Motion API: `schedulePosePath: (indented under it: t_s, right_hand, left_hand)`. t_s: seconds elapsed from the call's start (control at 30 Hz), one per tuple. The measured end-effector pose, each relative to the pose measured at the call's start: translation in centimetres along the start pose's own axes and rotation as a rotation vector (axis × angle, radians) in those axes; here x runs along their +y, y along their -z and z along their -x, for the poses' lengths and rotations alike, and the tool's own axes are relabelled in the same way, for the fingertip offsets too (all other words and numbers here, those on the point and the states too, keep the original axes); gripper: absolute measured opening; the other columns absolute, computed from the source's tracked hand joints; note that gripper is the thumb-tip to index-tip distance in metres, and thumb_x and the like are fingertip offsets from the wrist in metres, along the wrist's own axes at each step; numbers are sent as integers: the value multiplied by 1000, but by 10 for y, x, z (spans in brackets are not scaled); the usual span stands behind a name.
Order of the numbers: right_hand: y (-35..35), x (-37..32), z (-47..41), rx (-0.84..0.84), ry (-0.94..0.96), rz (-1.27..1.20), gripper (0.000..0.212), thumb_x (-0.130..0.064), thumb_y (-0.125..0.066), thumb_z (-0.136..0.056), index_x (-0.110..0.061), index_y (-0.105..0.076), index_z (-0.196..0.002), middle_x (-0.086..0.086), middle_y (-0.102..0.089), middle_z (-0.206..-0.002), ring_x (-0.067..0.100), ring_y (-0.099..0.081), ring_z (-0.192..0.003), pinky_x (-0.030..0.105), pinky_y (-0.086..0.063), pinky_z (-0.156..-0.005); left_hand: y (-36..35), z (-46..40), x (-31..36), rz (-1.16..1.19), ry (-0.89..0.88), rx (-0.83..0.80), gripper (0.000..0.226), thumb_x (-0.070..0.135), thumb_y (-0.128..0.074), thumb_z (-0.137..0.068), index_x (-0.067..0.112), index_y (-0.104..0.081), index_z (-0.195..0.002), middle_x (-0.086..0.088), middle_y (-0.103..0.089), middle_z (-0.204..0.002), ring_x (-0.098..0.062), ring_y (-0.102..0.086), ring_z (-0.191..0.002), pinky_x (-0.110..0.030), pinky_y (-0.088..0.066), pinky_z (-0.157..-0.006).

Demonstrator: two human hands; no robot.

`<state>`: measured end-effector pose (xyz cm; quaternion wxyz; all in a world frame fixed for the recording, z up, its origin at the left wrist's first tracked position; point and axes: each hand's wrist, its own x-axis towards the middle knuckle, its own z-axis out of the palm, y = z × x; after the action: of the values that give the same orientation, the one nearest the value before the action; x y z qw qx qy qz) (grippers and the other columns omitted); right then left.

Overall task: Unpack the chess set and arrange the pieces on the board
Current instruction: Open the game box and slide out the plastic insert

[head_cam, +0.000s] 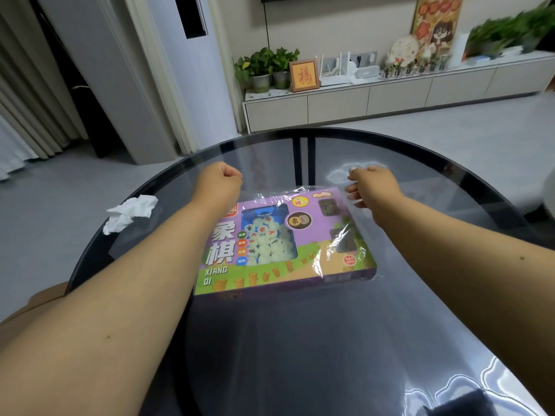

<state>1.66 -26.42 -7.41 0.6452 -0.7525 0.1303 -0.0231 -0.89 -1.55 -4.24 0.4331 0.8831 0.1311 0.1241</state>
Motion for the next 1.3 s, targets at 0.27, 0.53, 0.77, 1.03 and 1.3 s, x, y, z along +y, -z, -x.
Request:
schedulePosePath:
  t_s: [0.27,0.53,0.77,1.03,1.3]
  right_hand:
    - [12,-2,38,-62,-249,41,41,-42,-36,-99,-4,-50,-99,12,-52,-68,20,-49,-57,28,-40,-52]
    - [27,-3,68,-50,-388,-136,31,-6,-31,-101,-1,-46,-75,12,-48,-66,18,-51,-51,18,-44,-31]
    - [17,1,74,-142,-479,93,14,-17,-50,-97,-9,-61,-93,6,-51,-58,8,-40,-18,12,-29,-23]
    - [19,1,73,-164,-512,147,19,-36,-57,-90,-18,-60,-86,0,-55,-65,12,-44,-51,18,-38,-49]
    - [17,3,78,-156,-350,-217,18,-28,-51,-95,-12,-60,-95,0,-68,-57,16,-61,-36,22,-47,-33]
  left_hand:
    - [27,38,-15,-49,5,20,16,4,-45,-86,15,-53,-78,-9,-48,-75,-20,-42,-69,-31,-34,-65]
    - [37,77,-46,-62,331,-41,19,18,-53,-84,0,-56,-84,-13,-66,-85,-32,-63,-77,-32,-44,-65]
    - [35,88,-56,176,462,-93,20,18,-56,-86,3,-68,-87,-14,-73,-80,-30,-72,-73,-42,-58,-75]
    - [32,87,-49,288,504,-114,19,15,-55,-92,2,-66,-85,-15,-71,-78,-27,-69,-65,-36,-58,-67]
    - [35,102,-39,560,540,-174,14,15,-55,-96,7,-61,-86,-3,-66,-50,-14,-62,-38,-23,-49,-35]
